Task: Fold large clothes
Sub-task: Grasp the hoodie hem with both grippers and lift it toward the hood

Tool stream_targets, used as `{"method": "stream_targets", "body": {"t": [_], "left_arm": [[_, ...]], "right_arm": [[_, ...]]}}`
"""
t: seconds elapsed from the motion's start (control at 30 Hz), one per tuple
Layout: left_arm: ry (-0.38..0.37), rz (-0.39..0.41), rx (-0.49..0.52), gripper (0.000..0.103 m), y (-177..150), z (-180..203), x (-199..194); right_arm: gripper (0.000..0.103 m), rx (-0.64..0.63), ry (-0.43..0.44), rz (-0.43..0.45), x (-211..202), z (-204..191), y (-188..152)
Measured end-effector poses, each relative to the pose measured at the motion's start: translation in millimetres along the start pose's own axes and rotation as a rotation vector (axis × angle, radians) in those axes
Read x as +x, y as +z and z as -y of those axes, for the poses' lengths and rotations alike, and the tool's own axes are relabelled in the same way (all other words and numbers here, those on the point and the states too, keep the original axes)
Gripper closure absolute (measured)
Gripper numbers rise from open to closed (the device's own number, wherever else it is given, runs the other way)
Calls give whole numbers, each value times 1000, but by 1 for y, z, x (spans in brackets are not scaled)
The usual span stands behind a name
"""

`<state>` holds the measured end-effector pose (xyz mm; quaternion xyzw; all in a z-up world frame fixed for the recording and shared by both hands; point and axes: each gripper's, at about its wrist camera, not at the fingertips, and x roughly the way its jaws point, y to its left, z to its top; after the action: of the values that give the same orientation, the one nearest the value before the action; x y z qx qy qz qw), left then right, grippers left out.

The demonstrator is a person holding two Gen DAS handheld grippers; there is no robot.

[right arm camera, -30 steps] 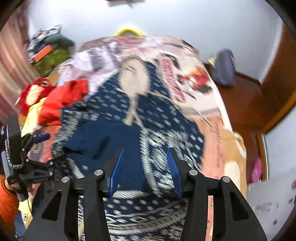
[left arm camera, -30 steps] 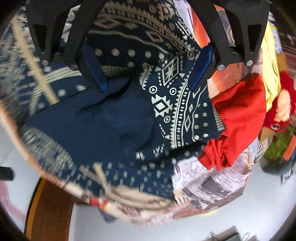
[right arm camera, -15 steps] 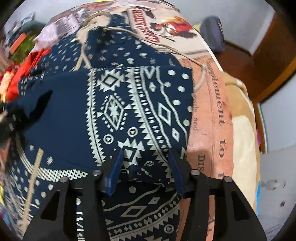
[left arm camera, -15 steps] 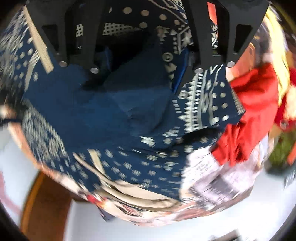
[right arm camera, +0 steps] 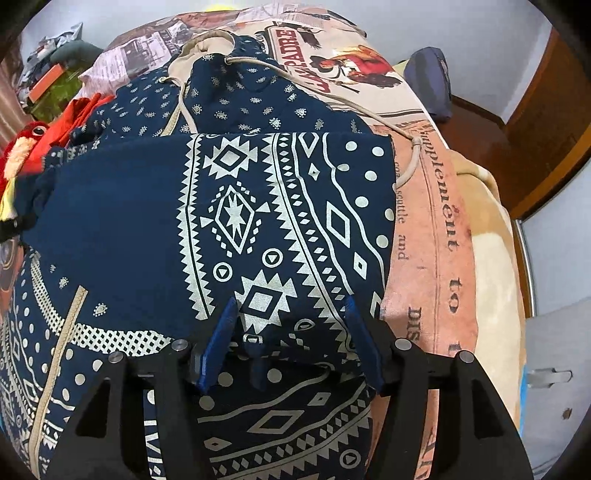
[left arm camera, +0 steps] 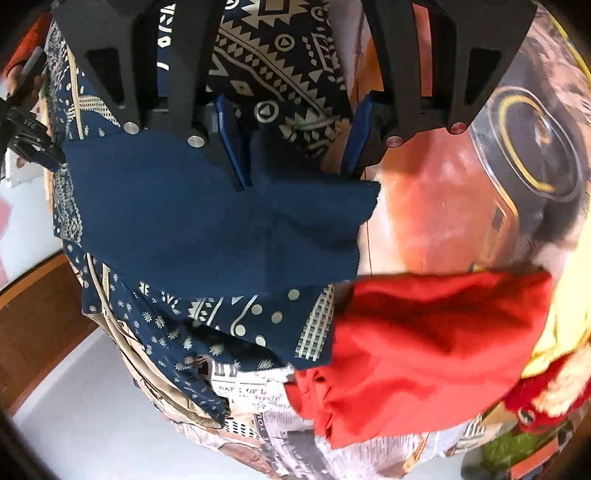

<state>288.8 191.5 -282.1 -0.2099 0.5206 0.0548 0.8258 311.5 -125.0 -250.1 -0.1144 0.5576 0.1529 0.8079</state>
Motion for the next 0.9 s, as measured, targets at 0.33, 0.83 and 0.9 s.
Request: {"method": "stream_targets", "body": {"t": [0.33, 0.83, 0.9], "left_arm": [[133, 66, 192, 52, -2, 29, -33], [180, 356, 470, 40, 77, 135, -100], [188, 361, 480, 40, 92, 147, -93]], "right_arm": [[46, 16, -5, -37, -7, 0, 9], [46, -14, 26, 267, -75, -9, 100], [46, -15, 22, 302, -78, -13, 116]]}}
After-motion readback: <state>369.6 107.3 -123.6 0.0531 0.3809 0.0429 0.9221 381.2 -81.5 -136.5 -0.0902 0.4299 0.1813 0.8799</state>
